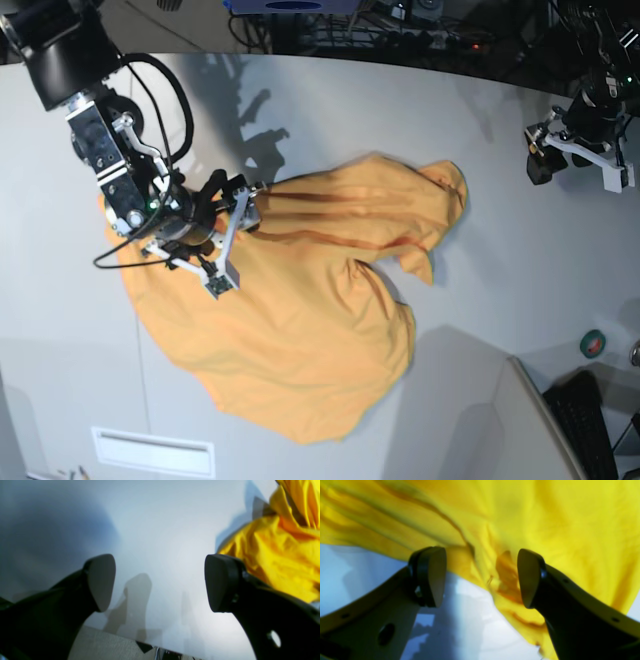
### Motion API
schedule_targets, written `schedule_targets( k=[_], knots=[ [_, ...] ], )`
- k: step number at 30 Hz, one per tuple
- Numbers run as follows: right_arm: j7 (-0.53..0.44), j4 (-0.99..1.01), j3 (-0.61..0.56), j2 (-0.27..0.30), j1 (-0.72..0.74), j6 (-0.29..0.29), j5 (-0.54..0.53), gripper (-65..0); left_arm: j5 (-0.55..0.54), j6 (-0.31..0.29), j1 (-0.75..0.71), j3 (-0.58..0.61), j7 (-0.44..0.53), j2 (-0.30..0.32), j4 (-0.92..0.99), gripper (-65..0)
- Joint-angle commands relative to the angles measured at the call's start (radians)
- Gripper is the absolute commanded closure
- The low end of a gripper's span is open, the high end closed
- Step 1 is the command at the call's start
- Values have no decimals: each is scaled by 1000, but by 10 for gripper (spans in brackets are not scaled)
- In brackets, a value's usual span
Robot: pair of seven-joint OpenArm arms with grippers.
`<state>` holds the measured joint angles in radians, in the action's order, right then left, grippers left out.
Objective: Layout the t-shirt on the table in an organized manner, then fold the t-shirt properly
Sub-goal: 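Regrasp the shirt with the right gripper and drag it away from the table edge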
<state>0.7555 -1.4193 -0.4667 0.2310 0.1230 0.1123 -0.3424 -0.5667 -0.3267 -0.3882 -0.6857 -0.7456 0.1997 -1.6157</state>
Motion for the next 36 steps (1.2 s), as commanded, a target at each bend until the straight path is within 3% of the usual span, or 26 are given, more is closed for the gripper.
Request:
schedule_targets(
  k=[1,9,12,15,19,23,29,34,36],
  knots=[
    [-26,8,-5,-2,33,-4,-5,-420,-9,-5,-7,-6,21,16,-18,-520],
    [-92,130,-114,-15,99,-4,-5,-404,-8,-7,-33,-2,21,19,-18,-518],
    [-98,131,-132,-29,97,-4,-5,-273,-8,-7,-33,-1,18,19,-13,-518],
    [-107,128,-129,-38,94,-4,-5,0,-8,-7,-35,13,16,20,-15,-517],
    [-107,27,-111,-35,28,-6,-5,0,-8,-7,-47,100,16,50,-15,-500],
    [-106,-128,-71,-6,-78,-6,-4,0,-8,-4,-47,307,16,86,-11,-357],
    [-106,-245,-70,21,-135,-7,-4,0,-8,4,39,542,16,79,56,-194],
    [-63,-369,-70,44,-147,-7,-4,0,-8,114,191,651,22,76,252,-7],
    [-37,-426,-70,51,-156,-7,-4,0,-8,133,258,670,22,56,312,0]
  ],
)
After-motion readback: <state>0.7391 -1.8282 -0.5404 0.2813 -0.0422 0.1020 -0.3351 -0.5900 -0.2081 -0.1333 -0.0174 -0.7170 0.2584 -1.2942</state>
